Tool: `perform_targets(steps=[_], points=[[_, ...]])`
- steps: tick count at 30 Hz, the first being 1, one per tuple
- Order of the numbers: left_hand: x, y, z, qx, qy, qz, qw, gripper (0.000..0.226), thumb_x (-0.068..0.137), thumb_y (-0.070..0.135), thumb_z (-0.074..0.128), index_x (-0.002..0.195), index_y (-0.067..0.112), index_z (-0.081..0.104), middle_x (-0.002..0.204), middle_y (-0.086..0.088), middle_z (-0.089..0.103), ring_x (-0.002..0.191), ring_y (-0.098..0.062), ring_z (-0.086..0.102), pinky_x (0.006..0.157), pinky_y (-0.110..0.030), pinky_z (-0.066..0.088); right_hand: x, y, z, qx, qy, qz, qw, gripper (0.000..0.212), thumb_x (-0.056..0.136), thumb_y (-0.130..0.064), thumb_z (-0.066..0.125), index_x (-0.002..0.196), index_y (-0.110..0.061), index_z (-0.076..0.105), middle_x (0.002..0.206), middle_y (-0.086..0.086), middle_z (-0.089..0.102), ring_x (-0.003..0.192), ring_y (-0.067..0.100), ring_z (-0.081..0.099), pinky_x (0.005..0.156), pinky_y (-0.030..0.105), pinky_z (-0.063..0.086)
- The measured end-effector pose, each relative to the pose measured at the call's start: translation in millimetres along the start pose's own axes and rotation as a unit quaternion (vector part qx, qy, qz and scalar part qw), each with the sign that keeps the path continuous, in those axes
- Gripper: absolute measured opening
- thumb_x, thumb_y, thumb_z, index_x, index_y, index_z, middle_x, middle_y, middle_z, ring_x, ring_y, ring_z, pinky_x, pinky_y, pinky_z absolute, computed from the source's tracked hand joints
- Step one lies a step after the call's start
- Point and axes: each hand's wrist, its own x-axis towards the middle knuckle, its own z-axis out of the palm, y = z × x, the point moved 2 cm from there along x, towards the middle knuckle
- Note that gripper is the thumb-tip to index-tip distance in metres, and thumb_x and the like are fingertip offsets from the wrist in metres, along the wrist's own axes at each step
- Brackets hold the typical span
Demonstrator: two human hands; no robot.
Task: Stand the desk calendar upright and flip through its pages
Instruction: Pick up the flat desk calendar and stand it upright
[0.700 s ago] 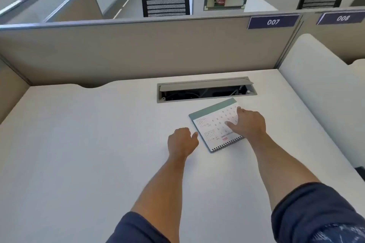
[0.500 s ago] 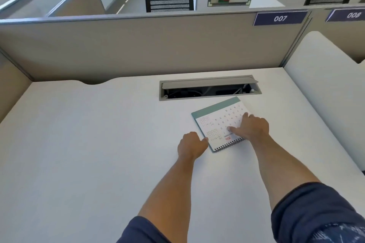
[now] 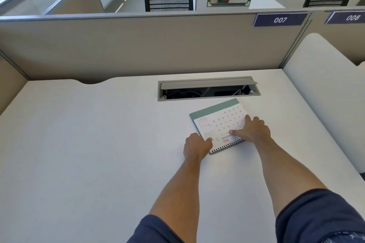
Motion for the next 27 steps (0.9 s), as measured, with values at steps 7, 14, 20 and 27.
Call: perform_targets(steps=[7, 14, 20, 27], points=[[-4, -4, -1, -0.089, 0.008, -0.041, 0.995, 0.03, 0.084, 0.035, 0.071, 0.065, 0.017, 0.056, 0.066, 0.004, 0.064, 0.062, -0.016, 0.058, 0.054, -0.025, 0.04, -7, 8, 0, 0.041, 0.001, -0.007, 0.999, 0.114, 0.065, -0.077, 0.078, 0.152, -0.021, 0.03, 0.137, 0.016, 0.048, 0.131, 0.036, 0.044, 0.102, 0.043, 0.042], [-16, -8, -17, -0.078, 0.031, -0.021, 0.996, 0.009, 0.087, 0.018, 0.06, 0.079, 0.016, 0.058, 0.086, 0.002, 0.066, 0.078, -0.022, 0.063, 0.056, -0.023, 0.043, -21, 1, -12, 0.091, 0.01, -0.033, 0.995, 0.11, 0.062, -0.077, 0.08, 0.147, -0.021, 0.041, 0.133, 0.013, 0.052, 0.128, 0.035, 0.049, 0.101, 0.042, 0.044], [-21, -5, -62, -0.145, 0.108, -0.017, 0.983, 0.018, 0.088, 0.015, 0.057, 0.072, 0.011, 0.051, 0.075, -0.002, 0.063, 0.071, -0.024, 0.062, 0.054, -0.026, 0.045, -36, -27, -34, 0.177, 0.036, -0.042, 0.983, 0.104, 0.071, -0.069, 0.08, 0.153, -0.017, 0.042, 0.141, 0.011, 0.056, 0.131, 0.034, 0.054, 0.106, 0.042, 0.041], [-31, -9, -134, -0.223, 0.157, -0.01, 0.962, 0.025, 0.068, 0.027, 0.052, 0.072, 0.005, 0.063, 0.073, -0.012, 0.073, 0.066, -0.025, 0.068, 0.062, -0.032, 0.053, -49, -81, -55, 0.382, 0.029, -0.029, 0.923, 0.091, 0.079, -0.046, 0.084, 0.154, -0.017, 0.041, 0.132, 0.008, 0.068, 0.133, 0.031, 0.055, 0.117, 0.045, 0.036]])
